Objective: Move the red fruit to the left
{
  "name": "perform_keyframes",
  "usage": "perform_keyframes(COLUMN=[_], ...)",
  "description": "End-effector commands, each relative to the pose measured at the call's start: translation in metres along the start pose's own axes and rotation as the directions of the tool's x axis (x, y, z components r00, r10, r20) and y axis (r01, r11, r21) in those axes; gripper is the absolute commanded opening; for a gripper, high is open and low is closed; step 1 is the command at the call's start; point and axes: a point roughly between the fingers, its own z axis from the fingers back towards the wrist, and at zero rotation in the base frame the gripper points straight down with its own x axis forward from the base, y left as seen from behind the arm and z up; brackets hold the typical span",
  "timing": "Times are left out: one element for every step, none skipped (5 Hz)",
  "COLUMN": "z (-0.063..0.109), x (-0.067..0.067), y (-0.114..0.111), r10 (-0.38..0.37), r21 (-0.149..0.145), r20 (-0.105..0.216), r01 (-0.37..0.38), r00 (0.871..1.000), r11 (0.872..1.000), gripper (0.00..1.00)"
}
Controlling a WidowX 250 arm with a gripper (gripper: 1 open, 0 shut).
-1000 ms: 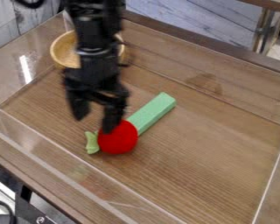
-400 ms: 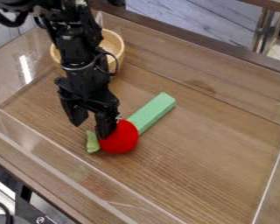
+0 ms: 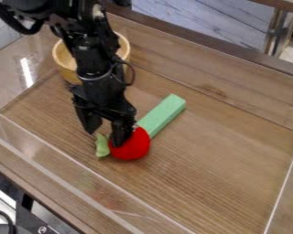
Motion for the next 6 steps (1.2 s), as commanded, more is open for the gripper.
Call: perform_keyframes(z=[0.009, 0.016, 0.013, 0.008, 0.003, 0.000], x=[0.009, 0.013, 0.012, 0.010, 0.007, 0.005], y=[0.002, 0.006, 0.009, 0.011, 0.008, 0.004], r10=[0.023, 0.051, 0.089, 0.118, 0.084, 0.052], r21=[0.006, 0.011, 0.016, 0.019, 0.018, 0.017], r20=[0.024, 0.030, 0.034, 0.032, 0.027, 0.025], r01=[-0.023, -0.052, -0.090, -0.118, -0.085, -0.052], r00=[0.999, 0.998, 0.995, 0.993, 0.996, 0.998], r11=[1.000, 0.999, 0.996, 0.993, 0.996, 0.998], gripper=[1.00, 1.00, 1.00, 1.00, 1.00, 1.00])
